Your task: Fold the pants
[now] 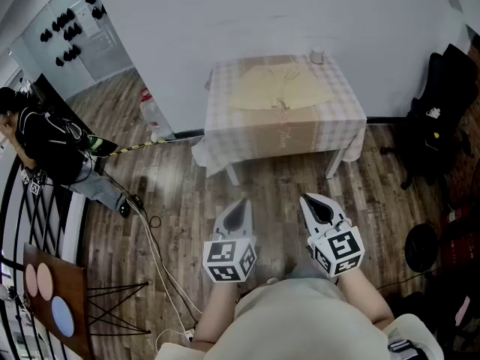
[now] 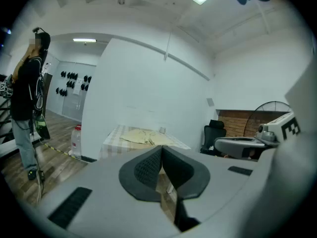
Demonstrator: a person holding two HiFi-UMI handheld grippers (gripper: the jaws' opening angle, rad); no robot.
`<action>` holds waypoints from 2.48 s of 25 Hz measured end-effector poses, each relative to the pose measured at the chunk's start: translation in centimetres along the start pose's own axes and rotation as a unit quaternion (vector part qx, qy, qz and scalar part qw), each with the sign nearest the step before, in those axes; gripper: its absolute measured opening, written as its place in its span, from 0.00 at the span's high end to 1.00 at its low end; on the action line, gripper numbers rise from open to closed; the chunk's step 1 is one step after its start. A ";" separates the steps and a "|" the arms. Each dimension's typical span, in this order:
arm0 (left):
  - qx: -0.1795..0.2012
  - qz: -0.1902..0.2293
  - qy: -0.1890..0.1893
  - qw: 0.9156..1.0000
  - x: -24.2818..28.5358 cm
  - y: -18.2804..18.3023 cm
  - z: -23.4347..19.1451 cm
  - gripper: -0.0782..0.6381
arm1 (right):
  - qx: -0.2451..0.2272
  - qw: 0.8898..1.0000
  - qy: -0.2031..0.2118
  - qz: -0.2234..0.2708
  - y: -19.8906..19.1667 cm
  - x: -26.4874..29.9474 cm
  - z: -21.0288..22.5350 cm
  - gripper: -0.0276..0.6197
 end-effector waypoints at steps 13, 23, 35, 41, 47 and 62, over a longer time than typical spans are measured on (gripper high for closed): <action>0.002 -0.011 -0.017 1.000 -1.4 -0.1 -0.4 0.88 | 0.008 1.000 -0.025 0.002 0.4 -1.4 -1.5 0.96; -0.009 -0.031 -0.019 0.999 1.1 -0.5 -1.3 0.88 | 0.028 1.000 -0.010 -0.006 -0.4 0.2 -0.5 0.96; -0.004 -0.040 0.004 0.999 9.9 1.7 -3.1 0.88 | 0.040 0.999 0.004 -0.001 -2.1 8.6 5.8 0.95; -0.010 -0.031 0.021 0.999 15.8 4.5 -3.5 0.88 | 0.036 0.999 0.027 -0.007 -1.8 14.0 10.9 0.95; -0.022 -0.020 0.037 0.999 22.3 6.8 -4.2 0.88 | 0.026 0.998 0.049 -0.001 -1.9 19.4 16.2 0.95; -0.041 -0.002 0.082 0.996 34.5 8.6 -4.6 0.88 | 0.021 0.995 0.102 -0.007 -4.9 28.1 25.9 0.95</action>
Point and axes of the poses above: the fingertips, and each gripper's own axes: x forward along the fingers, z to its right, y out of its top, the point moved 9 cm from there along -x, backward along the fingers, and after that the axes turned 15 degrees about -x, right-handed, at the moved point
